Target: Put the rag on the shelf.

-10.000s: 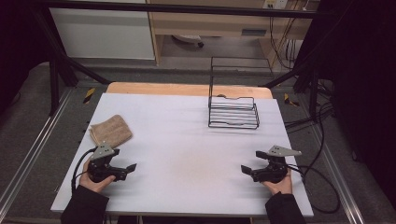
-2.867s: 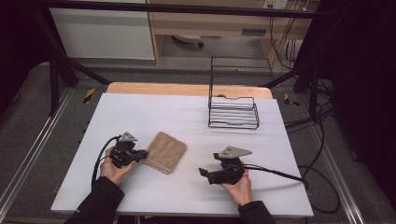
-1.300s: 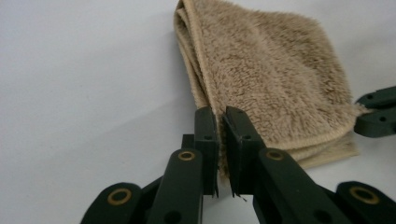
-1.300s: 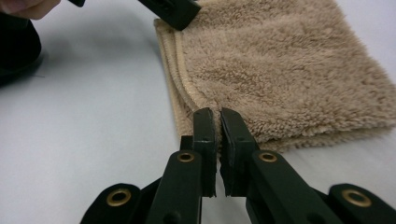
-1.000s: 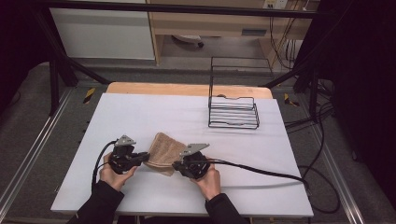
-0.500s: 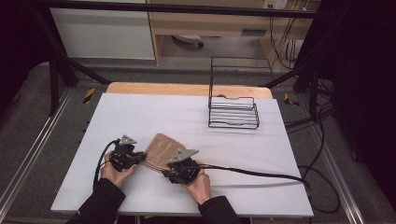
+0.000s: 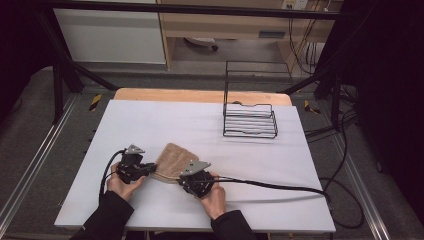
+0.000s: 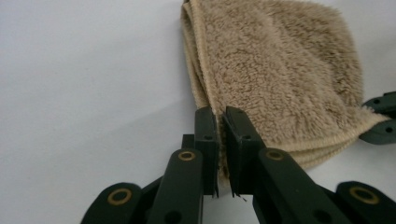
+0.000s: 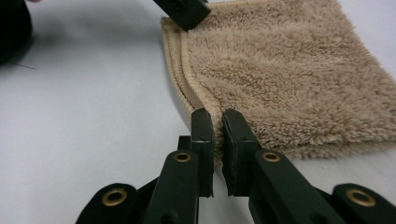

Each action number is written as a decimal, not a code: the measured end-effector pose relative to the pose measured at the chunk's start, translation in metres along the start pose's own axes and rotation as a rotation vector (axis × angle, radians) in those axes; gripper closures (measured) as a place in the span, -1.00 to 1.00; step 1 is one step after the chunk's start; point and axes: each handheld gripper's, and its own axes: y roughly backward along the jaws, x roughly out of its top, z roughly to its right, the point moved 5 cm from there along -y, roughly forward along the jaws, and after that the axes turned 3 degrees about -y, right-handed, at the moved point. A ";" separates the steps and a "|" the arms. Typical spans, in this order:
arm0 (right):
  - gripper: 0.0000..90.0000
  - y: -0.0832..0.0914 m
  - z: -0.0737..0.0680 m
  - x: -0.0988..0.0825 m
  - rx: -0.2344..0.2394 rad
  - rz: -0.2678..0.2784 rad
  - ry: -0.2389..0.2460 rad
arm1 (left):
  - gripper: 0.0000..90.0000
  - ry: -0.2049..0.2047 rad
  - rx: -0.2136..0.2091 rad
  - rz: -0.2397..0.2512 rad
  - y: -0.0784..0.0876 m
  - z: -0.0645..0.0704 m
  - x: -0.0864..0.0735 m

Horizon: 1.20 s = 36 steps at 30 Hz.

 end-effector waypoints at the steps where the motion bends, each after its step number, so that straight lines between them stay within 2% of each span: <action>1: 0.88 0.009 0.005 0.002 0.018 0.004 -0.020 | 0.86 0.002 -0.014 0.009 0.002 0.003 0.001; 2: 0.88 0.009 0.005 0.002 0.018 0.004 -0.020 | 0.86 0.011 -0.028 0.019 0.004 0.007 0.002; 3: 0.88 0.021 0.010 0.004 0.035 -0.001 -0.023 | 0.86 0.009 -0.046 0.037 0.009 0.018 0.004; 4: 0.88 0.021 0.010 0.004 0.035 -0.001 -0.023 | 0.86 0.009 -0.046 0.037 0.009 0.018 0.004; 7: 0.87 0.043 0.022 0.003 0.063 -0.008 -0.005 | 0.86 0.002 -0.052 0.048 0.011 0.036 0.006; 10: 0.87 0.051 0.029 -0.001 0.066 -0.016 0.001 | 0.85 0.015 -0.068 0.034 0.007 0.056 0.004; 13: 0.85 0.061 0.041 -0.016 0.092 -0.053 0.013 | 0.85 0.006 -0.076 0.006 -0.002 0.076 -0.002; 16: 0.84 0.062 0.045 -0.023 0.094 -0.061 0.021 | 0.83 -0.012 -0.082 -0.012 -0.008 0.085 -0.005; 19: 0.81 0.062 0.048 -0.030 0.101 -0.053 0.006 | 0.70 -0.039 -0.078 0.010 -0.003 0.080 0.001; 22: 0.64 0.067 0.050 -0.032 0.098 -0.031 -0.019 | 0.47 -0.064 -0.040 0.061 0.006 0.065 0.015; 23: 0.54 0.070 0.050 -0.032 0.096 -0.021 -0.033 | 0.37 -0.065 -0.026 0.066 0.008 0.060 0.020; 24: 0.40 0.077 0.052 -0.030 0.087 0.021 -0.075 | 0.23 -0.068 -0.011 0.076 0.008 0.053 0.025; 25: 0.40 0.077 0.052 -0.030 0.087 0.021 -0.075 | 0.23 -0.073 0.002 0.086 0.007 0.047 0.029; 26: 0.29 0.080 0.053 -0.030 0.077 0.038 -0.091 | 0.14 -0.087 0.011 0.091 0.005 0.041 0.033; 28: 0.15 0.080 0.054 -0.031 0.033 0.049 -0.143 | 0.01 -0.096 0.022 0.086 -0.004 0.029 0.039; 29: 0.16 0.078 0.054 -0.031 0.023 0.049 -0.165 | 0.00 -0.099 0.033 0.080 -0.009 0.023 0.042; 30: 0.16 0.078 0.054 -0.031 0.023 0.049 -0.165 | 0.00 -0.115 0.039 0.071 -0.015 0.019 0.043; 31: 0.16 0.075 0.054 -0.032 0.018 0.047 -0.189 | 0.02 -0.133 0.033 0.054 -0.022 0.015 0.044; 36: 0.19 0.062 0.056 -0.040 -0.045 0.025 -0.266 | 0.17 -0.165 -0.031 -0.002 -0.045 0.010 0.039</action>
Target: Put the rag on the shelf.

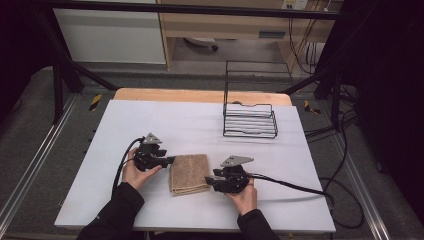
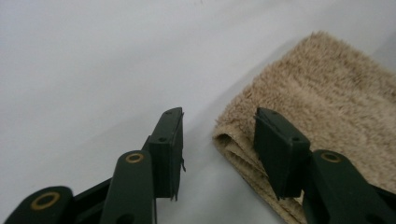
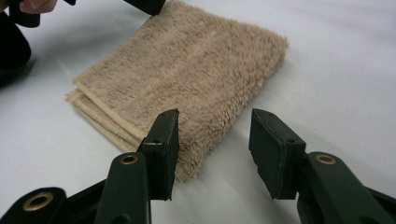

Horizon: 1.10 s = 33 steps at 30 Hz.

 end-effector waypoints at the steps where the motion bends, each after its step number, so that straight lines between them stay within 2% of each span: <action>1: 0.19 -0.001 -0.001 -0.002 -0.002 0.002 -0.008 | 0.22 -0.003 -0.017 -0.011 -0.002 0.000 -0.001; 5: 0.25 -0.005 -0.004 -0.007 -0.012 0.002 -0.031 | 0.39 -0.017 -0.061 -0.014 -0.002 0.002 -0.003; 6: 0.28 -0.005 -0.005 -0.008 -0.010 0.000 -0.043 | 0.49 -0.029 -0.073 -0.022 -0.002 0.003 -0.004; 8: 0.35 -0.006 -0.007 -0.010 -0.004 0.002 -0.050 | 0.58 -0.046 -0.077 -0.032 -0.003 0.005 -0.004; 9: 0.38 -0.006 -0.009 -0.011 0.003 0.000 -0.062 | 0.65 -0.046 -0.078 -0.035 -0.004 0.006 -0.004; 13: 0.43 -0.007 -0.015 -0.013 -0.008 0.009 -0.043 | 0.74 -0.032 -0.085 -0.039 -0.004 0.008 -0.004; 15: 0.47 -0.008 -0.018 -0.014 0.003 0.010 -0.068 | 0.81 -0.026 -0.085 -0.040 -0.004 0.008 -0.004; 19: 0.80 -0.009 -0.021 -0.015 0.029 0.005 -0.096 | 0.89 -0.009 -0.072 -0.040 -0.002 0.009 -0.003; 21: 0.89 -0.008 -0.020 -0.014 0.034 0.002 -0.095 | 0.91 -0.004 -0.065 -0.036 0.000 0.009 -0.003; 25: 0.93 -0.003 -0.018 -0.009 0.046 -0.002 -0.082 | 0.91 0.007 -0.055 -0.012 0.009 0.010 -0.002; 26: 0.93 0.001 -0.016 -0.003 0.047 0.003 -0.075 | 0.92 0.010 -0.051 -0.007 0.012 0.011 -0.002; 28: 0.93 0.004 -0.014 0.002 0.047 0.008 -0.073 | 0.92 0.030 -0.055 0.004 0.017 0.014 -0.003; 31: 0.93 0.008 -0.005 0.014 0.042 0.003 -0.065 | 0.91 0.060 -0.057 0.026 0.024 0.018 -0.004; 32: 0.93 0.008 0.002 0.020 0.031 -0.006 -0.051 | 0.91 0.070 -0.053 0.034 0.027 0.020 -0.005; 33: 0.93 0.008 0.002 0.020 0.031 -0.006 -0.051 | 0.91 0.078 -0.048 0.038 0.029 0.022 -0.007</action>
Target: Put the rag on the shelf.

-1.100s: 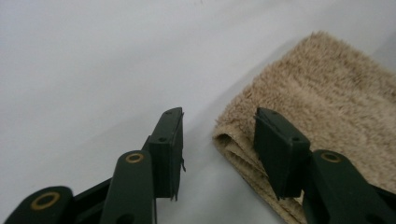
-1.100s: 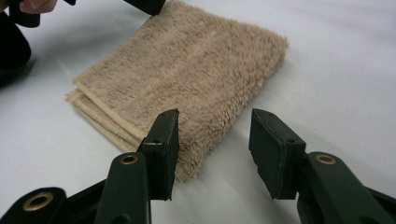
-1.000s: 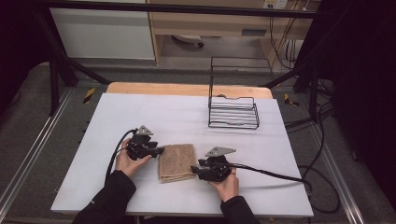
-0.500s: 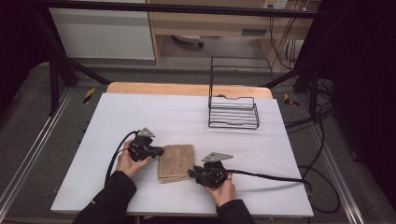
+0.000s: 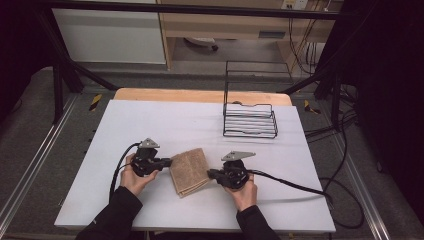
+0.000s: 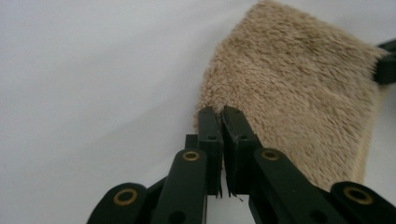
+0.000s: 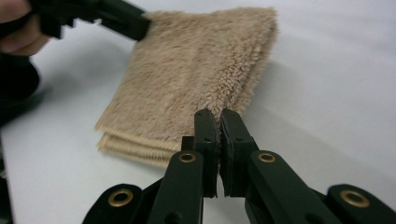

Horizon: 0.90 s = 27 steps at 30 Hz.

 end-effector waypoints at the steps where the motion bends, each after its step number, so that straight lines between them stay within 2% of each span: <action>1: 0.93 -0.004 0.006 0.005 -0.003 -0.002 0.011 | 0.91 0.008 0.010 0.002 0.002 0.002 -0.002; 3: 0.92 -0.008 0.009 0.007 -0.007 0.000 0.027 | 0.91 0.022 0.027 -0.003 0.003 0.006 -0.008; 6: 0.90 -0.022 0.016 0.008 -0.047 -0.006 0.077 | 0.91 0.023 0.045 -0.026 0.002 0.010 -0.018; 9: 0.88 -0.033 0.020 0.007 -0.062 -0.002 0.074 | 0.90 0.016 0.050 -0.027 0.004 0.011 -0.022; 12: 0.81 -0.035 0.022 0.006 -0.075 0.005 0.076 | 0.88 -0.017 0.062 -0.026 0.003 0.011 -0.020; 13: 0.77 -0.034 0.021 0.006 -0.078 0.006 0.076 | 0.85 -0.028 0.068 -0.022 0.004 0.011 -0.018; 14: 0.64 -0.028 0.021 0.009 -0.093 0.022 0.095 | 0.69 -0.040 0.078 -0.017 0.004 0.010 -0.015; 15: 0.64 -0.028 0.021 0.009 -0.093 0.022 0.095 | 0.69 -0.053 0.090 -0.005 0.005 0.008 -0.010; 16: 0.57 -0.025 0.020 0.010 -0.090 0.036 0.097 | 0.59 -0.061 0.092 0.005 0.006 0.006 -0.005; 17: 0.47 -0.021 0.020 0.012 -0.082 0.052 0.092 | 0.46 -0.069 0.100 0.012 0.006 0.004 0.001; 18: 0.30 -0.013 0.020 0.015 -0.078 0.085 0.087 | 0.24 -0.076 0.107 0.021 0.005 0.002 0.007; 19: 0.30 -0.013 0.020 0.015 -0.078 0.085 0.087 | 0.24 -0.084 0.117 0.025 0.003 0.000 0.013; 20: 0.21 -0.010 0.020 0.016 -0.075 0.095 0.081 | 0.19 -0.087 0.123 0.028 0.001 -0.003 0.019; 24: -0.03 0.000 0.021 0.012 -0.070 0.105 0.068 | 0.02 -0.064 0.096 0.037 -0.016 -0.011 0.039; 27: -0.26 0.002 0.024 0.008 -0.085 0.104 0.076 | -0.04 -0.073 0.082 0.019 -0.033 -0.014 0.047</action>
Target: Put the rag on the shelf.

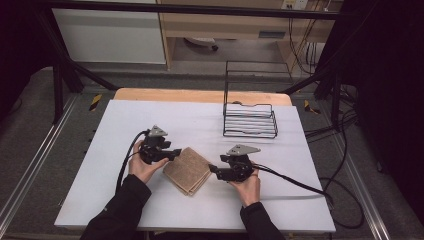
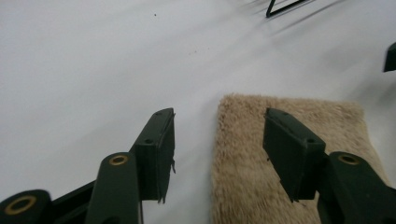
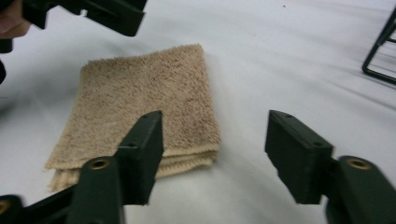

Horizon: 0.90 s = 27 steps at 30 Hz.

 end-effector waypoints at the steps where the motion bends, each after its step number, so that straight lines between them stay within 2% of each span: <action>1: -0.31 0.001 0.001 -0.001 -0.007 -0.005 -0.004 | -0.04 0.001 -0.009 -0.011 -0.006 0.000 0.001; 3: -0.39 0.002 0.003 -0.002 -0.010 -0.007 -0.014 | -0.04 0.019 -0.045 -0.021 -0.017 0.000 0.003; 5: -0.44 0.003 0.006 -0.003 -0.011 -0.007 -0.025 | -0.02 0.008 -0.055 -0.035 -0.026 0.002 0.003; 11: -0.50 0.002 0.008 -0.006 -0.015 -0.014 -0.030 | 0.26 0.002 -0.096 -0.055 -0.043 0.002 -0.003; 14: -0.48 0.000 0.008 -0.005 -0.009 -0.009 -0.051 | 0.51 0.012 -0.125 -0.050 -0.044 0.002 -0.003; 19: -0.36 -0.006 0.009 -0.004 -0.007 -0.003 -0.103 | 0.81 0.007 -0.128 -0.068 -0.044 0.004 -0.004; 27: -0.03 -0.022 0.007 -0.003 -0.040 -0.027 -0.138 | 0.91 -0.019 -0.129 -0.103 -0.030 0.002 -0.008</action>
